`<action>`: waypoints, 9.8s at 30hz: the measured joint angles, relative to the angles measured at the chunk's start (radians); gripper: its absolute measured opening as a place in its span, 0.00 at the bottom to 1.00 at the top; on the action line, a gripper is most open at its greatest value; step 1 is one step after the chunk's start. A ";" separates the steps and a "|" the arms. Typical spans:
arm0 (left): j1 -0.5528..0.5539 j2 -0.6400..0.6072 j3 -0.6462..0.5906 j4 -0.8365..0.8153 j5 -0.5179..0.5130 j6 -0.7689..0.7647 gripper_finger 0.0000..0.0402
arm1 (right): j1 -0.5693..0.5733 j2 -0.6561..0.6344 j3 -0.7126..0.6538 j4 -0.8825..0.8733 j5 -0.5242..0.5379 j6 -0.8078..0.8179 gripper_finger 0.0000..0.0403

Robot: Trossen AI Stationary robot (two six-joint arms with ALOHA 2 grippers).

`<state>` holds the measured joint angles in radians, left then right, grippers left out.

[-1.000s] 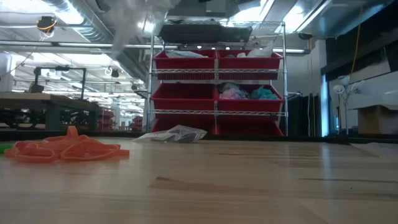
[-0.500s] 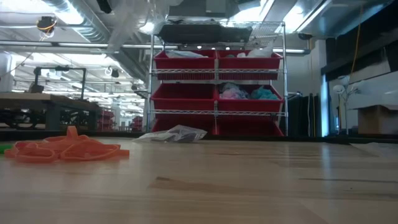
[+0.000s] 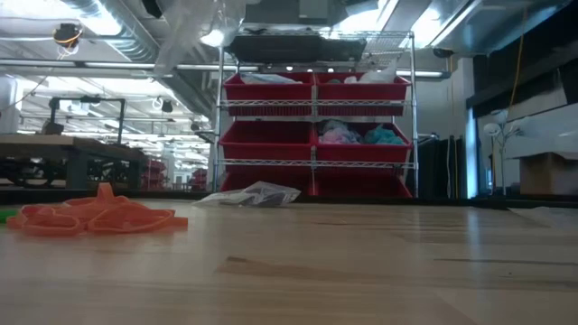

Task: Sort rubber bands
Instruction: Open the transparent zip bag

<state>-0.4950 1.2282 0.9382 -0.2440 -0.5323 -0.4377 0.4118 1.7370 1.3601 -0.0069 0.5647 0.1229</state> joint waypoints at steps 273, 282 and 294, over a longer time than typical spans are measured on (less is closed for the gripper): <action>0.230 -0.079 0.017 0.317 0.359 -0.098 0.00 | 0.027 -0.102 -0.247 0.654 0.081 -0.948 0.42; 0.229 -0.078 0.017 0.418 0.353 -0.136 0.00 | -0.001 -0.068 -0.219 0.627 0.105 -1.056 0.42; 0.229 -0.074 0.017 0.412 0.348 -0.112 0.00 | 0.000 -0.068 -0.208 0.692 0.062 -0.921 0.33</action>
<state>-0.2657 1.1538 0.9553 0.1684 -0.1844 -0.5496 0.4114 1.6691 1.1522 0.6852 0.6262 -0.7980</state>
